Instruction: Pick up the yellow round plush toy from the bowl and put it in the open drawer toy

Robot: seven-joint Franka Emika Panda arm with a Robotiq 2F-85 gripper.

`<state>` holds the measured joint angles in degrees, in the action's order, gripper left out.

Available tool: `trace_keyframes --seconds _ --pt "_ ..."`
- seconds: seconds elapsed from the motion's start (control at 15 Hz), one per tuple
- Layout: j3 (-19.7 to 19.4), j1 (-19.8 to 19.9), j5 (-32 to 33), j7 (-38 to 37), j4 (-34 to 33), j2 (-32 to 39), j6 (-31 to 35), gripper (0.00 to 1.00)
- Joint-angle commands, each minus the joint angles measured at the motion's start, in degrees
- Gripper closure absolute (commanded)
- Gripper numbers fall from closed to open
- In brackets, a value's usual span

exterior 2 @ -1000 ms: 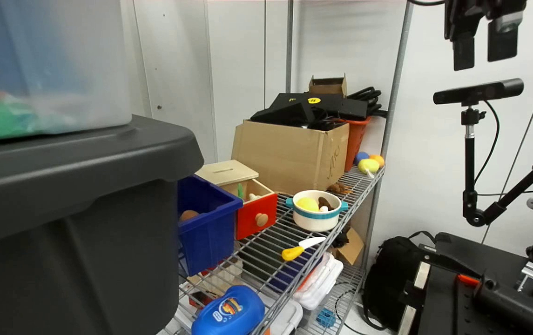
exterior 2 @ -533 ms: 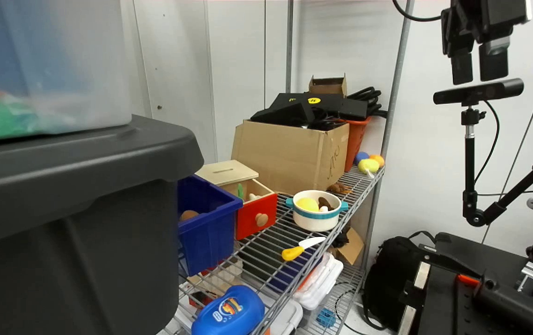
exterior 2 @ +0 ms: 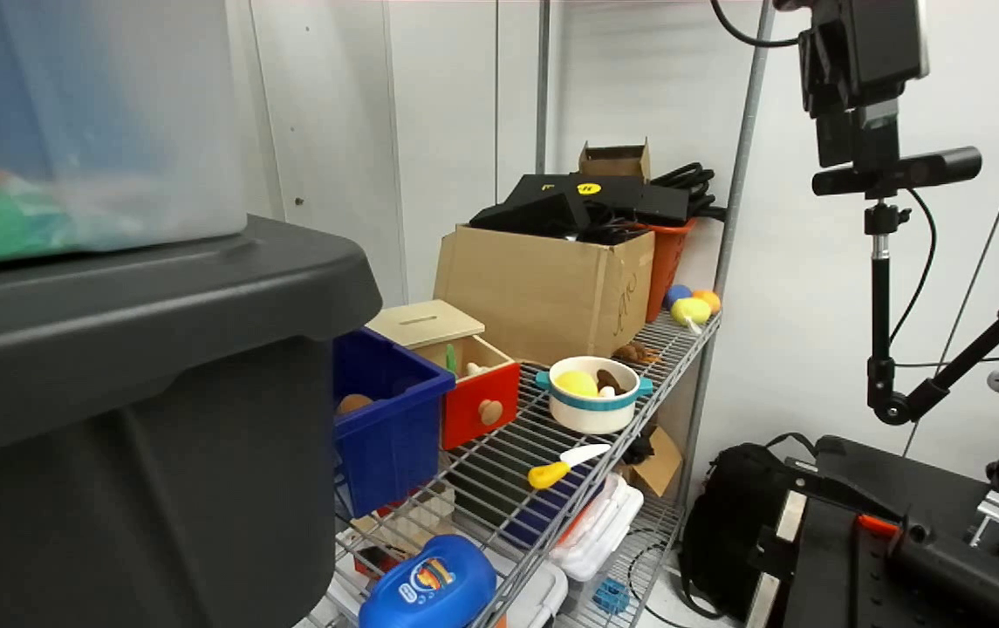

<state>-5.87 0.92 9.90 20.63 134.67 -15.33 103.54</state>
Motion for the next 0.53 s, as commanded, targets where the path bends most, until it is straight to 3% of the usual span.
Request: trace_keyframes --seconds 0.0,0.47 --pt "0.1 0.64 1.44 0.05 -0.68 1.49 2.78 0.0" --pt "-1.02 1.01 0.22 5.24 1.2 1.61 11.4 0.0"
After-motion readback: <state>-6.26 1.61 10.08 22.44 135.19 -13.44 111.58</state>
